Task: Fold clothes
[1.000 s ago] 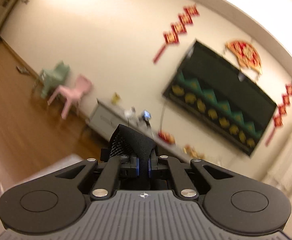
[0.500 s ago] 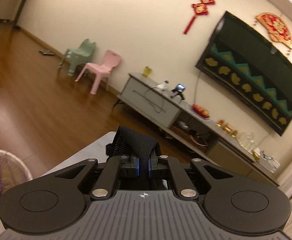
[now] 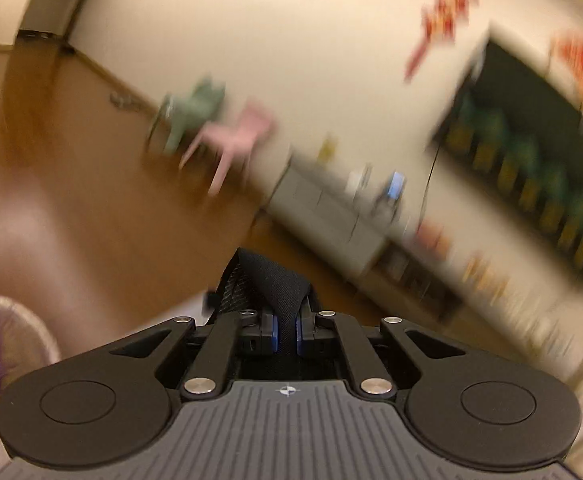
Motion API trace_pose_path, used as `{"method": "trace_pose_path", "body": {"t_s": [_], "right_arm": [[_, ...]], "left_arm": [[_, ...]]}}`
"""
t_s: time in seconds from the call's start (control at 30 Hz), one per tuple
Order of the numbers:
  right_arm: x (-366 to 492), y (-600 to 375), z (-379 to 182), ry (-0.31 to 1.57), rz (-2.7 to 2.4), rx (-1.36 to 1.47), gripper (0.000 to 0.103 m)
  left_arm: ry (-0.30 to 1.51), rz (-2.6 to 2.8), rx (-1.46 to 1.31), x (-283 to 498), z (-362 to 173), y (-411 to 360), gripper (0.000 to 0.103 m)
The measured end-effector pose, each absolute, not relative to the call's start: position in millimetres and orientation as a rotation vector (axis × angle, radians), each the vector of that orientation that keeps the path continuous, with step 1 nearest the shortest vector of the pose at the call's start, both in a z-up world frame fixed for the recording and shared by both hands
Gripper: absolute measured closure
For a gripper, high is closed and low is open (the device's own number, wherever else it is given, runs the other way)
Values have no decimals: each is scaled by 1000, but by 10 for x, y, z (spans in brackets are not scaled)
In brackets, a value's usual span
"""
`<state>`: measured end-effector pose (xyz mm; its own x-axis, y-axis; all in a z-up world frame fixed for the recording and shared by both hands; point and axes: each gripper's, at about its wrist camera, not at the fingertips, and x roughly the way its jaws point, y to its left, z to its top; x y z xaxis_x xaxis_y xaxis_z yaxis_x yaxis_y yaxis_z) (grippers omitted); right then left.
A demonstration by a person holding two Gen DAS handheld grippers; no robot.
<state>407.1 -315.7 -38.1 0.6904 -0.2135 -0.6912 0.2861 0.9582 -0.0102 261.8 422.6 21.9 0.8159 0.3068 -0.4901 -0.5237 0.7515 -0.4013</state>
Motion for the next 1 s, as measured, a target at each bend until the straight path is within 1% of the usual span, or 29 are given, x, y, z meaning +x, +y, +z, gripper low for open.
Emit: {"method": "trace_pose_path", "body": {"t_s": [0.03, 0.07, 0.1, 0.13, 0.17, 0.2, 0.27, 0.3, 0.33, 0.37, 0.4, 0.5, 0.57, 0.6, 0.63, 0.67, 0.7, 0.8, 0.87, 0.93, 0.97, 1.0], "right_arm": [[4094, -3123, -542, 801, -303, 78, 101], [4077, -3054, -696, 836, -321, 54, 98], [4035, -2962, -852, 867, -320, 45, 91], [3898, -2840, -928, 881, -283, 52, 89], [3680, -2712, -907, 881, -228, 55, 78], [3462, -2584, -886, 879, -173, 57, 63], [3027, -2329, -845, 876, -62, 63, 48], [2809, -2201, -824, 873, -7, 65, 44], [2591, -2073, -803, 870, 49, 68, 42], [2406, -1946, -816, 876, 101, 63, 36], [2260, -1819, -867, 892, 150, 50, 31], [1944, -1448, -1043, 931, 246, -22, 31], [1877, -1279, -1121, 928, 247, -95, 30], [1852, -1232, -1130, 922, 246, -119, 33], [1823, -1216, -1116, 916, 250, -129, 39], [1794, -1200, -1102, 910, 253, -139, 65], [1764, -1183, -1087, 904, 257, -148, 98], [1667, -1171, -1013, 877, 258, -176, 101], [1730, -1327, -801, 788, 218, -133, 102], [1704, -1637, -404, 663, 117, -68, 102], [1689, -1799, -225, 612, 42, -59, 102], [1697, -1944, -102, 576, -52, -81, 102]], "left_arm": [[492, 462, -519, 2720, 34, 4159, 96], [563, 454, -487, 2810, -136, 4099, 96], [608, 441, -469, 2847, -237, 4069, 96], [638, 435, -460, 2833, -282, 4047, 95], [621, 430, -463, 2751, -214, 4064, 95], [604, 426, -467, 2669, -146, 4081, 92], [565, 419, -472, 2493, -3, 4116, 74], [530, 428, -466, 2352, 100, 4136, 55], [494, 437, -460, 2212, 203, 4156, 37], [466, 445, -456, 2082, 286, 4176, 32], [469, 449, -462, 1988, 291, 4199, 26], [483, 461, -475, 1714, 291, 4262, 24], [539, 488, -453, 1607, 148, 4262, 24], [569, 492, -440, 1565, 73, 4251, 23], [606, 464, -422, 1567, -20, 4201, 20], [643, 435, -404, 1569, -113, 4151, 19], [680, 405, -382, 1580, -207, 4092, 19], [775, 387, -220, 1734, -494, 3821, 19], [814, 398, -138, 1820, -647, 3696, 27], [842, 409, -128, 1898, -728, 3675, 70], [846, 413, -152, 1898, -739, 3703, 74], [832, 418, -176, 1890, -721, 3735, 81]]}}
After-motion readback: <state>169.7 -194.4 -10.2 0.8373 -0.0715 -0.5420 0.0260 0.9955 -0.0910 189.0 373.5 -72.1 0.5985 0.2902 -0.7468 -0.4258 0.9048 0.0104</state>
